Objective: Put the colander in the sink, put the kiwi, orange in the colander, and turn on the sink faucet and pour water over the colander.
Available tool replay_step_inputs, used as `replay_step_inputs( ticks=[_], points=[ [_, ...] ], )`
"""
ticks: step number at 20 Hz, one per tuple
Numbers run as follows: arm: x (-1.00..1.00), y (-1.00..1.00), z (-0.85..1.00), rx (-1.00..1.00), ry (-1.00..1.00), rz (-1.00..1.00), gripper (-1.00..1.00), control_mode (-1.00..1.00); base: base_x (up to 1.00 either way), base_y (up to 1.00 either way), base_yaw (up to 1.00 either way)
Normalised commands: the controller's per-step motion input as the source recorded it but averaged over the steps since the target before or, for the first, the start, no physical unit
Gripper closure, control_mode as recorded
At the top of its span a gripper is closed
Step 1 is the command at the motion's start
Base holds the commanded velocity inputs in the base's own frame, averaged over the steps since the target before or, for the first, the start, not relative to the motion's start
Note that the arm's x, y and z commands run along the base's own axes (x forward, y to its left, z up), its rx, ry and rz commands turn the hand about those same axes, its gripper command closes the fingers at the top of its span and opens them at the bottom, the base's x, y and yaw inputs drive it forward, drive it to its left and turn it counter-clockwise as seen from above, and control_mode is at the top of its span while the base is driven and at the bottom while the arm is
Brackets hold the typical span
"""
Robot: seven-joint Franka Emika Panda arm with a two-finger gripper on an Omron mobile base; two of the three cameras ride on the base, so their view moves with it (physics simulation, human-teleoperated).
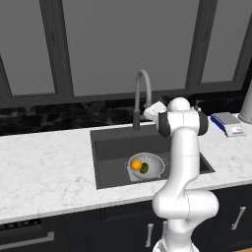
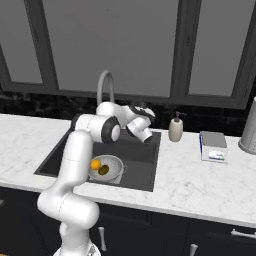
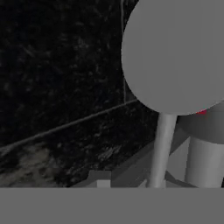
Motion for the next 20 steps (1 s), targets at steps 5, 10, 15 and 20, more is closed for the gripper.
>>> replay_step_inputs(
  ticks=[5,10,15,20],
  points=[
    [0.74,-1.0,-0.67,0.15,0.03,-0.27,1.0,-1.0,0.0,0.0,0.0],
    [0.47,-1.0,-0.11,0.22,0.16,-0.21,1.0,-1.0,0.0,0.0,0.0],
    [-0.03,-0.84,1.0,0.36,0.38,-0.02,1.0,-1.0,0.0,0.0,0.0],
    [-0.3,-0.59,1.0,0.21,0.3,-0.05,1.0,-1.0,0.0,0.0,0.0]
  ],
)
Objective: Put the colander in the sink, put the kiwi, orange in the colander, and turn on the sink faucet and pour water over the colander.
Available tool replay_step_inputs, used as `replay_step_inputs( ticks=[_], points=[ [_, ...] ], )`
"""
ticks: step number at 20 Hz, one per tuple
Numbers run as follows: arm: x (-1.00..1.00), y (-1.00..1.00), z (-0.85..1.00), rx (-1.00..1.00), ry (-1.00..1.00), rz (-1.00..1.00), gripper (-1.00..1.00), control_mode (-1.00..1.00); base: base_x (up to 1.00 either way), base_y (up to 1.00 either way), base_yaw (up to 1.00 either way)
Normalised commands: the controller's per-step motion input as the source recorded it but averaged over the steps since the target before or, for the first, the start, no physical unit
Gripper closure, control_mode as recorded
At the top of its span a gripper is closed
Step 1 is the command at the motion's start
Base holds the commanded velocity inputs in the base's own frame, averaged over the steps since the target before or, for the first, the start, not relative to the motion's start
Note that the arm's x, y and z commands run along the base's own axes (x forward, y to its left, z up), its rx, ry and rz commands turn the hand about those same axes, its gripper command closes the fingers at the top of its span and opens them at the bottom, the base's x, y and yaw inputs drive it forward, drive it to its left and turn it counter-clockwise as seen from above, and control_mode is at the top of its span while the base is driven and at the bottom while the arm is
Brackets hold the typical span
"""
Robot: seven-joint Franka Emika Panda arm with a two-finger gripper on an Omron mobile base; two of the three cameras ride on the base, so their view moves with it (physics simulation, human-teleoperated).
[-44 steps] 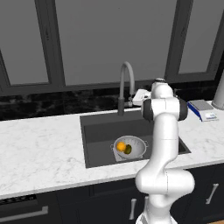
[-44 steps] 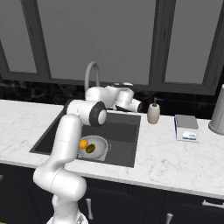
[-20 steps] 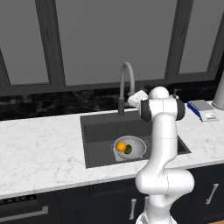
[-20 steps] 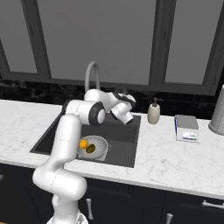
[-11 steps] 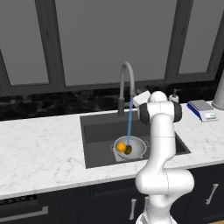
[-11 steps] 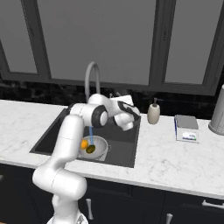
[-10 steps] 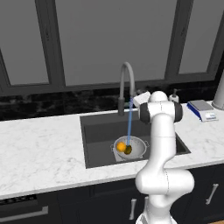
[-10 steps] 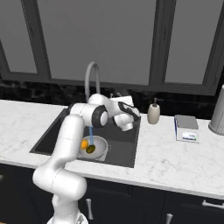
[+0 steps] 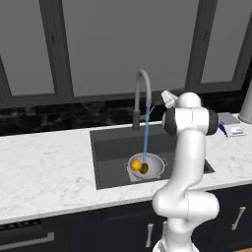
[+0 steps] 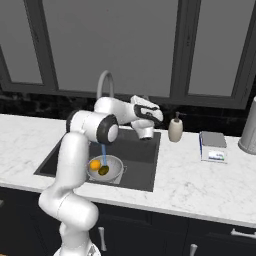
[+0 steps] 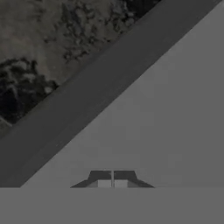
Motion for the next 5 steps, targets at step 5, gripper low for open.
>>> replay_step_inputs(
  ticks=[5],
  points=[
    [-0.67,-0.34,0.87,0.07,0.04,-0.12,1.0,-1.0,0.0,0.0,0.0]
  ],
)
